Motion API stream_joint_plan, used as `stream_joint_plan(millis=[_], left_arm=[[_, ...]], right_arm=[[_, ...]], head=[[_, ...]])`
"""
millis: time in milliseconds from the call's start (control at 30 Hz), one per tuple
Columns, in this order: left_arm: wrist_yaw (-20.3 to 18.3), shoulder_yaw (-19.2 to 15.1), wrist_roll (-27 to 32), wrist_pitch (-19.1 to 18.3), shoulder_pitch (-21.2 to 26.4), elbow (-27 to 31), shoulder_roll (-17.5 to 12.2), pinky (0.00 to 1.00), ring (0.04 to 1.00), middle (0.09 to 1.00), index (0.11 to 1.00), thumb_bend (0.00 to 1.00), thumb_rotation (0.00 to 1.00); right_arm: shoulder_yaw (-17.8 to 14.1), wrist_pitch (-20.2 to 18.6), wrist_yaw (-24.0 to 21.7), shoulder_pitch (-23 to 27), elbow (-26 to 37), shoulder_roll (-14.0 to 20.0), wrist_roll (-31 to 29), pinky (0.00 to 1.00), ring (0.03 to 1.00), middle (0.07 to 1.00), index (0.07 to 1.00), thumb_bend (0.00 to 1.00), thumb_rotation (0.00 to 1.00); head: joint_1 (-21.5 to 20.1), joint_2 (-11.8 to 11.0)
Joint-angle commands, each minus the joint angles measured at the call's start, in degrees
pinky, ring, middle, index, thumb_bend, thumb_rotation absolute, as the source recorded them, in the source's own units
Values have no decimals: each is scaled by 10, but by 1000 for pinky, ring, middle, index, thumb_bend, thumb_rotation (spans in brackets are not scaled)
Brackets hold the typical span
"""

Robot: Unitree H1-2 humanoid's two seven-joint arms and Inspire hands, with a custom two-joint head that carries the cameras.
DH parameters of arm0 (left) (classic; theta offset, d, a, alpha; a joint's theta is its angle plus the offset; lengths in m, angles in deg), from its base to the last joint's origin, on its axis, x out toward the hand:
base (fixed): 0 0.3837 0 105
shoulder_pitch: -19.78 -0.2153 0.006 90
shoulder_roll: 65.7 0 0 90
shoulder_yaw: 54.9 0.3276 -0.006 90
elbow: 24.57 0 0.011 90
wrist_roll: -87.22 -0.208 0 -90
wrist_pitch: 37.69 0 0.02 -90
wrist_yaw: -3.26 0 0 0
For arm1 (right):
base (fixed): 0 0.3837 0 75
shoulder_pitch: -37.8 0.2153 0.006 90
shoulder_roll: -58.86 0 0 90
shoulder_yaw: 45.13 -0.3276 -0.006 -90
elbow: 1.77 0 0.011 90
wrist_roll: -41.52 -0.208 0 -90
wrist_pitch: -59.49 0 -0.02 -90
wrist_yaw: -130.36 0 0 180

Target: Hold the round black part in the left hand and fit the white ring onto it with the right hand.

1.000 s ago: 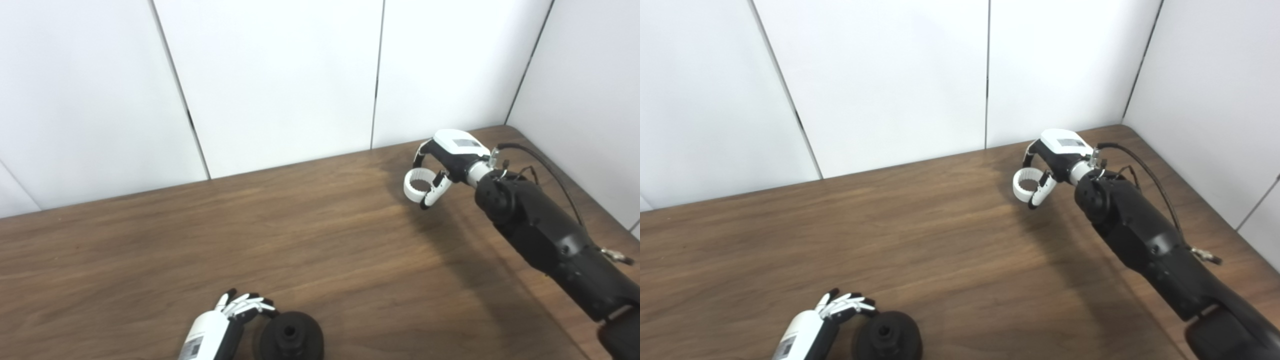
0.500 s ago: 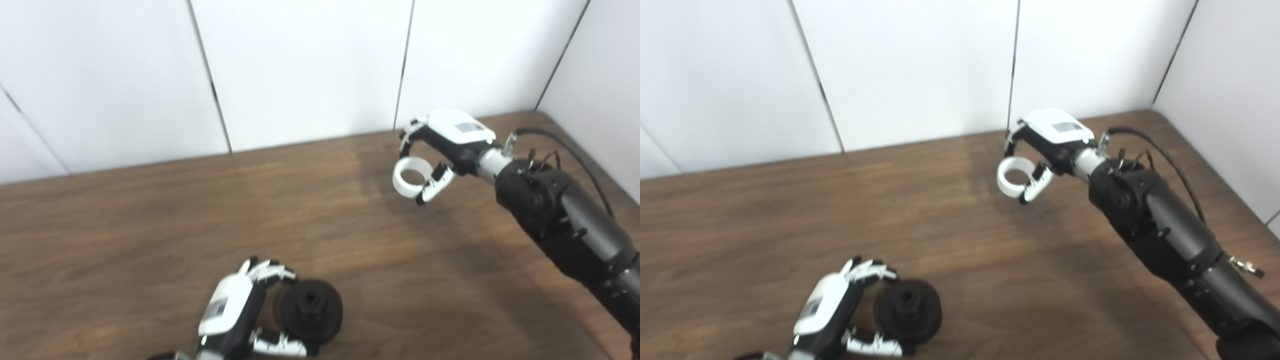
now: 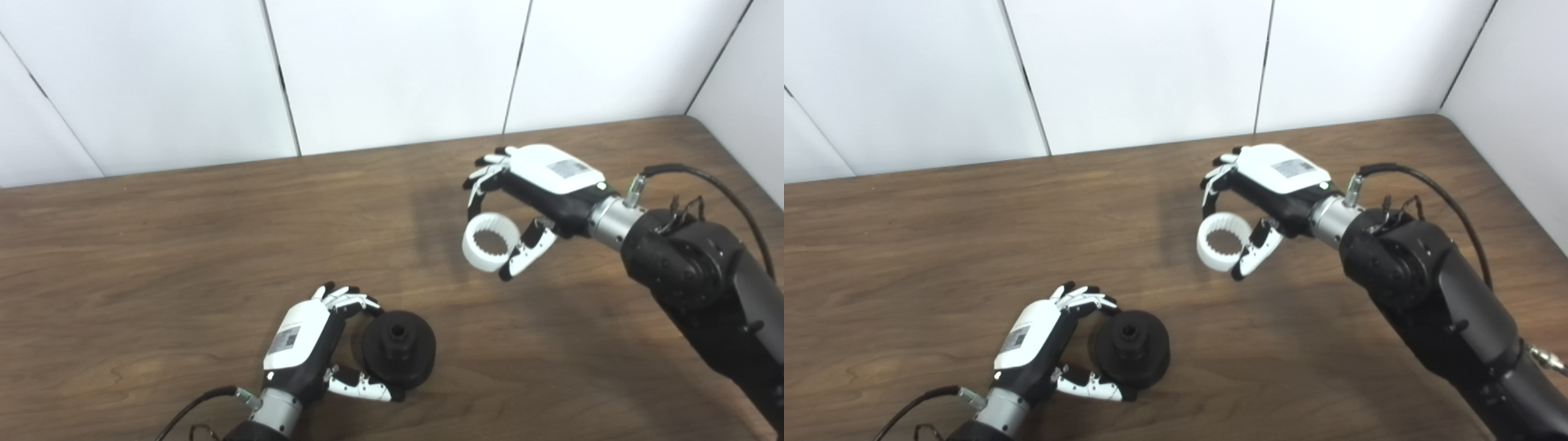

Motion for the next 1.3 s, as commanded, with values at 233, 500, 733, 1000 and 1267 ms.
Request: stream_joint_plan(millis=[233, 500, 733, 1000, 1267], left_arm=[[-7, 5, -13, -10, 11, 0, 7, 1000, 880, 779, 482, 525, 59], [-6, 9, -18, -13, 15, 0, 9, 1000, 884, 780, 481, 525, 59], [-9, 10, -19, -17, 16, 2, 12, 1000, 882, 782, 481, 525, 59], [-6, 13, -21, -16, 18, 1, 12, 1000, 881, 781, 482, 525, 59], [-5, 13, -14, -18, 18, 1, 15, 1000, 883, 778, 481, 525, 58]], right_arm=[[-1, 22, -4, -2, 34, -18, 4, 969, 921, 809, 481, 526, 140], [14, 19, -22, -4, 57, -35, 7, 978, 928, 811, 482, 526, 140], [25, 26, -35, 2, 65, -49, 15, 972, 934, 812, 482, 526, 143], [40, 20, -56, 7, 81, -76, 28, 971, 931, 809, 481, 526, 144], [49, 25, -72, -5, 83, -99, 36, 985, 935, 812, 482, 526, 141]], head=[[8, 11], [16, 21], [25, 25], [30, 28], [31, 30]])
